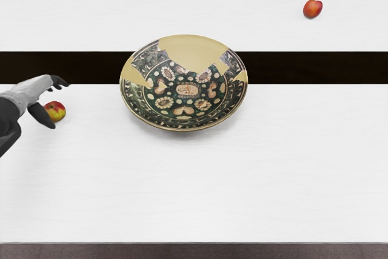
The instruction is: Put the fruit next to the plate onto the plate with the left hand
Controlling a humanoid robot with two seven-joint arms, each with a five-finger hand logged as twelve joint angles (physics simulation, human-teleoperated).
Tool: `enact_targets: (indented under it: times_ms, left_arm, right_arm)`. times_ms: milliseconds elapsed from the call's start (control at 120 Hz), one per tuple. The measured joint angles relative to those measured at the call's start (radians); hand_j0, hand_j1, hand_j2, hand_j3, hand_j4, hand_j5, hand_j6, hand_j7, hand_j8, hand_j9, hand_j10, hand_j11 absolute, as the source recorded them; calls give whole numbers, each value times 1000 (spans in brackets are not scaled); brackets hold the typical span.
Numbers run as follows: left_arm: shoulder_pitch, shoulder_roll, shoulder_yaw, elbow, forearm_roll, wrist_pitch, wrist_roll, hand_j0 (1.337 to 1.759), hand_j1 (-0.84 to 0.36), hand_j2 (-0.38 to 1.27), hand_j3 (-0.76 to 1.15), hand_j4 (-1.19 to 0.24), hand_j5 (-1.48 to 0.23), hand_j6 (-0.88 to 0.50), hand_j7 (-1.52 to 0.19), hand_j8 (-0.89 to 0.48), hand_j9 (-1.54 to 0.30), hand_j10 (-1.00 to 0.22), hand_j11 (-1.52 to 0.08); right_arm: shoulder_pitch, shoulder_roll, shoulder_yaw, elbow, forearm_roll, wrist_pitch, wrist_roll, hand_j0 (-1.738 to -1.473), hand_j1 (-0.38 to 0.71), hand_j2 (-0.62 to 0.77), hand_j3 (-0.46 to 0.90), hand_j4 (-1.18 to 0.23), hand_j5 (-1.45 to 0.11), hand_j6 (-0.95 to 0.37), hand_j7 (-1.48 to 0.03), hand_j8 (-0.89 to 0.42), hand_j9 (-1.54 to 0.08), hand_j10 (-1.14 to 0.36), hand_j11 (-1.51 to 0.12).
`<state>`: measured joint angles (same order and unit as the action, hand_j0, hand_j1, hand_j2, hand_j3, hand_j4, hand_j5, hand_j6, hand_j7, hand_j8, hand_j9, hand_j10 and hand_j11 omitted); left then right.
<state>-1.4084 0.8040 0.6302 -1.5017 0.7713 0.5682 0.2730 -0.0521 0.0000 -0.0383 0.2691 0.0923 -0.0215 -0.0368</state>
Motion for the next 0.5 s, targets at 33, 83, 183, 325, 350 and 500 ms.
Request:
enact_targets:
  times_ms: [33,83,183,325,350,500]
  left_arm:
    - [1,-3,0,7,1,1,0,1658,-21,65,0,-312,-404,-313,-404,-313,-403,-312,-403]
    - [8,-15,0,20,2,1,0,1658,-25,65,0,-315,-407,-316,-407,-316,-407,-315,-407]
    - [21,-48,0,48,4,2,-1,1658,-29,66,0,-319,-413,-320,-412,-320,-412,-319,-412]
    - [38,-74,0,81,4,5,-2,1658,-33,67,0,-322,-417,-323,-416,-323,-416,-322,-416]
    - [43,-84,0,87,4,6,-3,1658,-34,67,0,-322,-417,-323,-417,-323,-417,-322,-417]
    - [60,-88,1,106,4,7,-3,1658,-36,67,0,-324,-420,-325,-420,-325,-420,-324,-419]
  right_arm:
    - [0,0,0,0,0,0,0,-1658,-312,-6,0,-31,-40,-31,-40,-31,-40,-31,-40]
    - [0,0,0,0,0,0,0,-1658,-312,-6,0,-31,-40,-31,-40,-31,-40,-31,-40]
    - [0,0,0,0,0,0,0,-1658,-312,-6,0,-31,-40,-31,-40,-31,-40,-31,-40]
    - [0,0,0,0,0,0,0,-1658,-312,-6,0,-31,-40,-31,-40,-31,-40,-31,-40]
    - [0,0,0,0,0,0,0,-1658,-312,-6,0,-31,-40,-31,-40,-31,-40,-31,-40]
    - [0,0,0,0,0,0,0,-1658,-312,-6,0,-31,-40,-31,-40,-31,-40,-31,-40]
